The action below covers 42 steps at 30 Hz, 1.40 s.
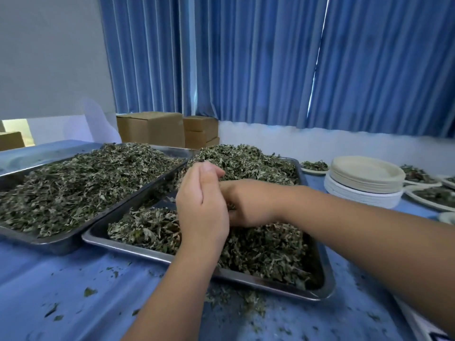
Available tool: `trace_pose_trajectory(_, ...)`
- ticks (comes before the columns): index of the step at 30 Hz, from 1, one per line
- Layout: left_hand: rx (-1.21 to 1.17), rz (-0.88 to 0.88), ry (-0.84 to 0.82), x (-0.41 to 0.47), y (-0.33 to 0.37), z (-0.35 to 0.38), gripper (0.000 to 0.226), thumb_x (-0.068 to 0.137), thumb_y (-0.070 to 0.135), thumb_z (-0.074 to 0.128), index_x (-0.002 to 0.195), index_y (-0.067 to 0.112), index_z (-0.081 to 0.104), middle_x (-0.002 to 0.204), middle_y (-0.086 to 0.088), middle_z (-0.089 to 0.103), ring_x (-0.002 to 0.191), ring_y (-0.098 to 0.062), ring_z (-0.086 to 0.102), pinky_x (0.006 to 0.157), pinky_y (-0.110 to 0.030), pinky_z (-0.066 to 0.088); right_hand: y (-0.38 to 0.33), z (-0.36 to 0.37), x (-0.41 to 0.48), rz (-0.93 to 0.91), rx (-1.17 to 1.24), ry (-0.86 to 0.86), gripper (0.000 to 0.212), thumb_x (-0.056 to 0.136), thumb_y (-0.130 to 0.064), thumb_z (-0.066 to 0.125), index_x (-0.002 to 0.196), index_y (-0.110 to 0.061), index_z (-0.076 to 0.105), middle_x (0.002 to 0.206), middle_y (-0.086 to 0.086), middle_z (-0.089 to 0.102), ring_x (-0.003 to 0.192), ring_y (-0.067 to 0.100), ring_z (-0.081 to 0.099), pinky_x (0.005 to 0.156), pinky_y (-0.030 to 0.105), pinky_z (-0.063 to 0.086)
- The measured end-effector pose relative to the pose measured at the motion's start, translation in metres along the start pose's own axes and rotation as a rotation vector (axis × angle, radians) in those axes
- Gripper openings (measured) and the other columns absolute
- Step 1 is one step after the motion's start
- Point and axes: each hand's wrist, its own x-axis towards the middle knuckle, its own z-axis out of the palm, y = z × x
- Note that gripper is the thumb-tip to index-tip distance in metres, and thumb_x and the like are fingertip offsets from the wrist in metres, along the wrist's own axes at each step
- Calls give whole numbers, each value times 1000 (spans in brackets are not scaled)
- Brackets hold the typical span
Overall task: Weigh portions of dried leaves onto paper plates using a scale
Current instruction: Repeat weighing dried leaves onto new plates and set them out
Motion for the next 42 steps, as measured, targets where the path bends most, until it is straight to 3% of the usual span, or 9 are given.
trace_pose_trajectory(5,162,-97,-372,-19,1,19,24,94,37,45,75,28,58,73,14,58,69,-1,50,57,-21,34,22,-29,-66,76,-86,33,35,93,-40,57,119,-19,66,114,2,62,104,18,57,94,35,44)
trace_pose_trajectory(12,517,88,-800,-44,13,33,10,94,35,53,89,35,62,87,15,55,83,-4,52,74,-28,42,43,-43,-181,280,68,239,22,91,-40,59,102,-28,74,97,-14,66,87,-5,57,79,19,46)
trace_pose_trajectory(17,932,129,-935,-60,29,38,33,92,59,42,112,39,57,107,13,54,105,-14,52,92,-39,46,53,-29,-253,398,147,424,17,92,-33,59,98,-27,74,99,-15,66,89,-4,58,80,19,46)
trace_pose_trajectory(23,1206,200,-885,-70,43,40,54,88,71,26,119,38,55,121,9,55,115,-16,49,95,-44,40,70,-10,-315,518,171,811,14,89,-14,62,86,-19,75,90,-11,68,87,0,59,75,6,41)
trace_pose_trajectory(28,1048,9,-1116,-78,46,44,71,77,81,12,114,42,59,113,11,54,107,-13,50,92,-37,46,96,7,-340,654,144,1014,16,90,-7,60,82,-15,72,85,-2,66,75,3,55,67,10,39)
trace_pose_trajectory(33,1057,53,-1139,-83,46,43,85,68,84,1,121,43,54,113,11,51,106,-11,52,92,-35,46,109,13,-346,771,234,1073,16,92,-12,59,81,-18,71,84,-15,63,76,-11,53,64,1,34)
trace_pose_trajectory(36,1012,61,-1157,-86,49,45,82,67,83,4,108,37,59,101,13,54,92,-6,56,85,-34,49,109,16,-342,770,217,1013,18,91,-10,59,79,-18,69,81,-16,61,77,-15,52,68,0,32)
trace_pose_trajectory(39,960,54,-1118,-88,51,45,73,72,80,13,96,33,63,88,11,60,77,-5,59,75,-35,53,106,17,-341,734,204,1004,20,90,-9,60,76,-21,67,81,-16,61,80,-16,51,68,-1,32)
trace_pose_trajectory(42,941,70,-1015,-91,53,44,56,84,73,23,102,39,63,95,14,59,87,-6,57,79,-34,51,103,18,-340,707,212,1017,21,90,-9,59,74,-22,65,80,-16,60,81,-11,53,66,0,33)
